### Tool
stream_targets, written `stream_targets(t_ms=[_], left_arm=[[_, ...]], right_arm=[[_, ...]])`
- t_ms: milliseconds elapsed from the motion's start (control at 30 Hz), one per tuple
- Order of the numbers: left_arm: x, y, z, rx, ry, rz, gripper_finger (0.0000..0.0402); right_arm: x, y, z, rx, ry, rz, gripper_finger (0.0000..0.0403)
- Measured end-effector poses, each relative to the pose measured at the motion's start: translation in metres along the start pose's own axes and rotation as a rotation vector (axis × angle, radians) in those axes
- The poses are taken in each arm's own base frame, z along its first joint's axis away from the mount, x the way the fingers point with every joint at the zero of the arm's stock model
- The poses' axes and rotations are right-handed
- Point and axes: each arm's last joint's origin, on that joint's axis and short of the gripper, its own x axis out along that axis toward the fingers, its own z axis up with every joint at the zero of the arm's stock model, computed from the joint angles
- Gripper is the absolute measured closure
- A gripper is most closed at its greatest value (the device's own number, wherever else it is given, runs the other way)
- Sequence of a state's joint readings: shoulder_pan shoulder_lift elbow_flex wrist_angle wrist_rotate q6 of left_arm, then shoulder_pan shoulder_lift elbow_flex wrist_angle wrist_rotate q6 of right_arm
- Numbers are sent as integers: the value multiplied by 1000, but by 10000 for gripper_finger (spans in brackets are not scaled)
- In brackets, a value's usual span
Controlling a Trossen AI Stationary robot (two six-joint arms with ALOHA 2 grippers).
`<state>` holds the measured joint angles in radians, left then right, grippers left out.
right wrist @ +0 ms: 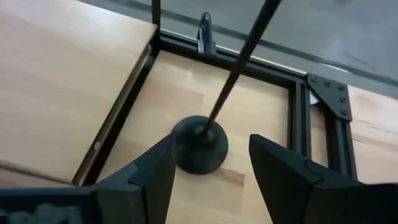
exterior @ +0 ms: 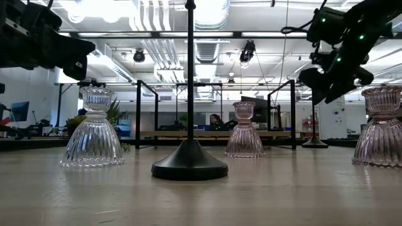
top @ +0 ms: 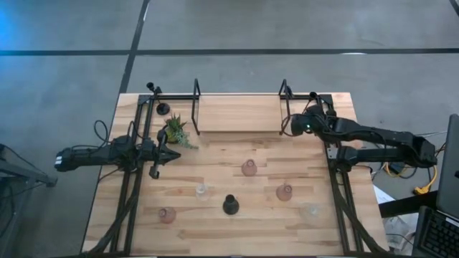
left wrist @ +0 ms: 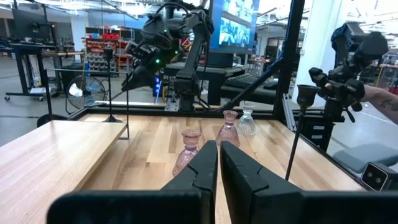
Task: Pick & Place candle stick holders
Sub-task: Put the top right black candle holder on the shelf
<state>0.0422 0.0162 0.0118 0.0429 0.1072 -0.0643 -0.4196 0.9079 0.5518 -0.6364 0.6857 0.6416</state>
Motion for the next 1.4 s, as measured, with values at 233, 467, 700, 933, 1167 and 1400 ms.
stream_targets(t_ms=[233,467,700,933,1167,1400], left_arm=[[0,0,0,0,0,0,378],[0,0,0,0,2,0,378],[0,0,-1,-1,8,1,378],[0,0,-1,-1,10,1,378],[0,0,-1,-1,12,1,378],[0,0,-1,-1,13,2,378]], right_arm=[[9,7,14,-18,-77,23,202],[17,-4,20,11,-78,-35,202],[19,-5,26,-26,-104,-34,202],[21,-7,31,-7,-141,-56,204],[21,-9,26,-37,-85,-59,221],[15,-18,14,-108,36,-20,231]])
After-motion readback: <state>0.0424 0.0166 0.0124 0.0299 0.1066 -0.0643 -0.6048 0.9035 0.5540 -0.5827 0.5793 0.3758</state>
